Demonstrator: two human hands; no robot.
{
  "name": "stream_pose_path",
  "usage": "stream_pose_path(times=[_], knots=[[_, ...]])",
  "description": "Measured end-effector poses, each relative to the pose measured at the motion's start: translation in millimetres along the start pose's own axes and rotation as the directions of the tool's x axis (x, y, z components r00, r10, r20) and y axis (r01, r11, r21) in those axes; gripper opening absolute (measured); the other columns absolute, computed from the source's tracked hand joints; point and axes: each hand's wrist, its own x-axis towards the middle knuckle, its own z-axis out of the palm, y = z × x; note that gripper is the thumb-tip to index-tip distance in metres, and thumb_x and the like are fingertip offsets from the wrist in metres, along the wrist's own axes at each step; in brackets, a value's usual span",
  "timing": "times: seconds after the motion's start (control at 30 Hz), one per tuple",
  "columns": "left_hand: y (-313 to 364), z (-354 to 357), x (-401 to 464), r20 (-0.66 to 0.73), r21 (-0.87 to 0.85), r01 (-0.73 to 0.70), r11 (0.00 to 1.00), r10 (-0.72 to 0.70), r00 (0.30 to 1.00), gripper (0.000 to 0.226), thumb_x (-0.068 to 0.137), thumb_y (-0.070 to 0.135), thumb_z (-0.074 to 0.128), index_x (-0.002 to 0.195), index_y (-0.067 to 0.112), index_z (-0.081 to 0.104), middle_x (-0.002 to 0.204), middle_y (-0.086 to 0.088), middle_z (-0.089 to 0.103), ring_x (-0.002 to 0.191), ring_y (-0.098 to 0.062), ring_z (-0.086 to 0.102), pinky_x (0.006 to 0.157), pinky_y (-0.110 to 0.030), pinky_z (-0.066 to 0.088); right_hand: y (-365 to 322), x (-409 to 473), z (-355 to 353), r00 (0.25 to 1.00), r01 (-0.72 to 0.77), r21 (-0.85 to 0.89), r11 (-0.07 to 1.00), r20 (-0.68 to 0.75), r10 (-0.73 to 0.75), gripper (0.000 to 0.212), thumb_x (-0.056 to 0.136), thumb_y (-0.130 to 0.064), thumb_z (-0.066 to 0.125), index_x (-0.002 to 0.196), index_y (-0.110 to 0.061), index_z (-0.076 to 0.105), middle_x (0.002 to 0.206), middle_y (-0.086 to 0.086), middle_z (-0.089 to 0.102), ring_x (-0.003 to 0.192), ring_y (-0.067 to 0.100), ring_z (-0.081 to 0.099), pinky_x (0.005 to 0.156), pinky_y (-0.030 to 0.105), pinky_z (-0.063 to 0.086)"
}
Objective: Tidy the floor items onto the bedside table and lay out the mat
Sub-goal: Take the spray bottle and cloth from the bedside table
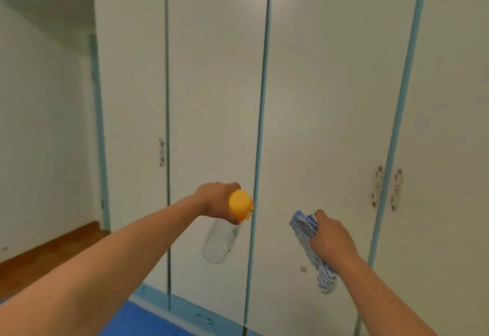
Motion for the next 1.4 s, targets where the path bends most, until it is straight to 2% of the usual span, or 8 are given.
stream_pose_path(times=[0.27, 0.4, 0.63, 0.73, 0.93, 1.03, 1.17, 1.4], knots=[[-194.2, -72.6, -126.7, -0.094, -0.013, 0.395, 0.919, -0.394, 0.914, 0.072, 0.067, 0.047, 0.076, 0.128, 0.026, 0.044, 0.124, -0.002, 0.059, 0.112, -0.025, 0.056, 0.093, -0.041, 0.049, -208.8, 10.1, 41.3, 0.932, 0.351, 0.093, 0.932, 0.057, -0.357, 0.029, 0.086, -0.011, 0.049, 0.114, -0.007, 0.045, 0.110, 0.019, 0.062, 0.097, 0.032, 0.061, 0.064, 0.027, 0.034], [-278.6, -90.8, -180.4, -0.106, -0.101, 0.502, 0.859, -0.511, 0.853, 0.071, 0.067, 0.041, 0.079, 0.127, 0.023, 0.046, 0.125, -0.004, 0.058, 0.113, -0.025, 0.055, 0.095, -0.041, 0.048, -312.3, 7.6, 65.6, 0.871, 0.473, 0.117, 0.873, 0.089, -0.484, 0.015, 0.085, -0.009, 0.049, 0.097, -0.011, 0.039, 0.105, 0.021, 0.061, 0.078, 0.029, 0.053, 0.061, 0.029, 0.033], [-415.6, -137.0, -268.4, -0.188, -0.103, 0.645, 0.757, -0.652, 0.735, 0.071, 0.068, 0.041, 0.079, 0.128, 0.020, 0.047, 0.126, -0.004, 0.058, 0.115, -0.025, 0.054, 0.090, -0.034, 0.042, -506.0, 0.9, 113.3, 0.755, 0.632, 0.169, 0.756, 0.087, -0.650, 0.028, 0.087, -0.010, 0.049, 0.114, -0.003, 0.045, 0.106, 0.022, 0.060, 0.077, 0.030, 0.049, 0.054, 0.030, 0.030], [-466.6, -161.7, -303.1, -0.227, -0.079, 0.711, 0.699, -0.707, 0.669, 0.068, 0.067, 0.044, 0.079, 0.124, 0.021, 0.049, 0.123, -0.004, 0.060, 0.114, -0.025, 0.056, 0.088, -0.033, 0.043, -585.6, -8.0, 132.3, 0.699, 0.682, 0.238, 0.692, 0.067, -0.712, 0.032, 0.087, -0.010, 0.050, 0.117, -0.003, 0.046, 0.111, 0.024, 0.059, 0.093, 0.035, 0.058, 0.063, 0.029, 0.034], [-532.7, -206.8, -375.7, -0.284, -0.024, 0.818, 0.575, -0.789, 0.545, 0.068, 0.067, 0.045, 0.078, 0.124, 0.022, 0.048, 0.121, -0.004, 0.061, 0.112, -0.026, 0.056, 0.091, -0.035, 0.045, -701.7, -30.5, 162.4, 0.613, 0.747, 0.310, 0.589, 0.023, -0.790, 0.030, 0.088, -0.010, 0.050, 0.116, -0.002, 0.047, 0.100, 0.021, 0.057, 0.078, 0.029, 0.046, 0.063, 0.031, 0.033], [-555.5, -217.8, -411.8, -0.298, -0.001, 0.863, 0.505, -0.824, 0.481, 0.068, 0.068, 0.045, 0.077, 0.125, 0.022, 0.048, 0.121, -0.005, 0.061, 0.113, -0.027, 0.056, 0.089, -0.034, 0.044, -744.0, -44.5, 177.4, 0.575, 0.761, 0.349, 0.546, 0.026, -0.818, 0.033, 0.087, -0.008, 0.050, 0.119, -0.003, 0.046, 0.107, 0.023, 0.058, 0.091, 0.036, 0.055, 0.064, 0.031, 0.033], [-581.0, -217.1, -452.1, -0.297, -0.020, 0.906, 0.424, -0.867, 0.399, 0.069, 0.067, 0.046, 0.078, 0.124, 0.022, 0.049, 0.122, -0.006, 0.061, 0.112, -0.027, 0.056, 0.090, -0.035, 0.046, -792.7, -62.0, 200.9, 0.512, 0.787, 0.377, 0.489, 0.044, -0.858, 0.031, 0.085, -0.008, 0.051, 0.116, -0.004, 0.047, 0.108, 0.023, 0.059, 0.090, 0.037, 0.056, 0.064, 0.031, 0.033], [-622.3, -211.9, -480.5, -0.297, -0.033, 0.942, 0.333, -0.904, 0.309, 0.070, 0.067, 0.046, 0.077, 0.126, 0.022, 0.047, 0.123, -0.005, 0.060, 0.113, -0.027, 0.055, 0.091, -0.037, 0.046, -859.4, -73.0, 234.5, 0.422, 0.822, 0.403, 0.403, 0.046, -0.906, 0.031, 0.084, -0.008, 0.051, 0.114, -0.003, 0.048, 0.113, 0.024, 0.060, 0.102, 0.038, 0.058, 0.069, 0.031, 0.038]])
